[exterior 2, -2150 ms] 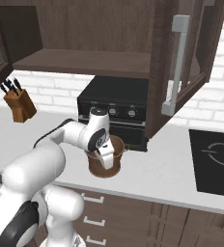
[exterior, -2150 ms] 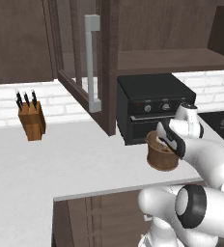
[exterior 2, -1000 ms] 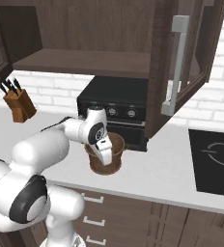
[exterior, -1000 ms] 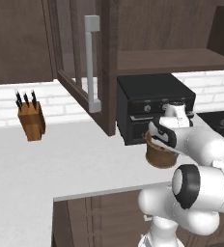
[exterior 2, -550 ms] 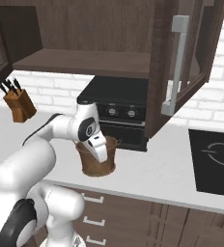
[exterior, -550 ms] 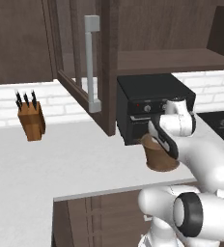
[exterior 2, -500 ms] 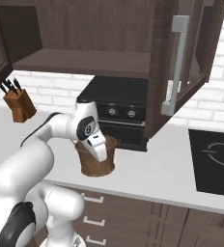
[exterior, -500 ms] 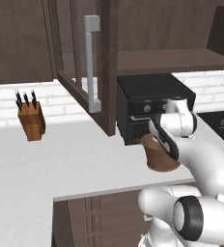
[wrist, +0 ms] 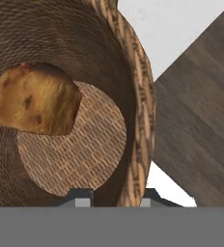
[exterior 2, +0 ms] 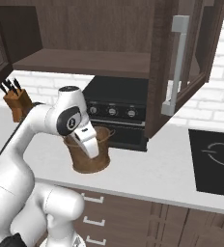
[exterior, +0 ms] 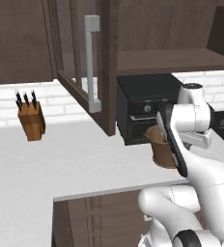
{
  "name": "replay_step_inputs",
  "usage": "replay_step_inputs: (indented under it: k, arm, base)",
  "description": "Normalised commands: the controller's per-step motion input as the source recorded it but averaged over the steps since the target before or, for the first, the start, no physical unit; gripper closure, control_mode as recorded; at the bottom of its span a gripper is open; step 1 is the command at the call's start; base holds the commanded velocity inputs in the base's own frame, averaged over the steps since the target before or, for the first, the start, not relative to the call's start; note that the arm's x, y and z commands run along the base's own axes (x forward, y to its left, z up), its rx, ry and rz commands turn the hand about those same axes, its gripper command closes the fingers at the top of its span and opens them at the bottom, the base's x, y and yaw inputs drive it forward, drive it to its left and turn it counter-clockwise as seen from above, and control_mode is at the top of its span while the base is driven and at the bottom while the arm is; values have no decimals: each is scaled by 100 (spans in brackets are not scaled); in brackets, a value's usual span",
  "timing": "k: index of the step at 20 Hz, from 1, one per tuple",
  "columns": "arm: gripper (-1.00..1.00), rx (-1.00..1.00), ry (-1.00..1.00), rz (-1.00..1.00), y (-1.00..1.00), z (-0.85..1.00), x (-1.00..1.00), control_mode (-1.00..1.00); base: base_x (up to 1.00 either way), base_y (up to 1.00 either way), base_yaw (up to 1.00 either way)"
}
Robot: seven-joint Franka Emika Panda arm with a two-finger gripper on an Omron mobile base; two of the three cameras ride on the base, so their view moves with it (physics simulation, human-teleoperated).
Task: Open the cabinet, pick up the bread from the cabinet and place it in the basket. Then move the basket to the dining counter.
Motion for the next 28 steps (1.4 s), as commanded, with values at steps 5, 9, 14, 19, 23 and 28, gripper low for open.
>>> replay_step_inputs:
  k: [5, 9, 14, 19, 23, 28]
  arm:
    - [100, 0, -13, 0, 32, 82, -45, -100]
    - [100, 0, -16, 0, 23, 78, -30, -100]
    - [100, 9, -10, 1, 0, 66, -24, -100]
    - [100, 14, -5, 2, 0, 53, -36, -100]
    - [100, 4, -18, 0, 6, 15, -51, -100]
    - [100, 0, -11, 0, 2, 4, -31, 100]
  base:
    - [0, 0, 0]
    - [0, 0, 0]
    - [0, 0, 0]
    - [0, 0, 0]
    - [0, 0, 0]
    - [-53, -7, 0]
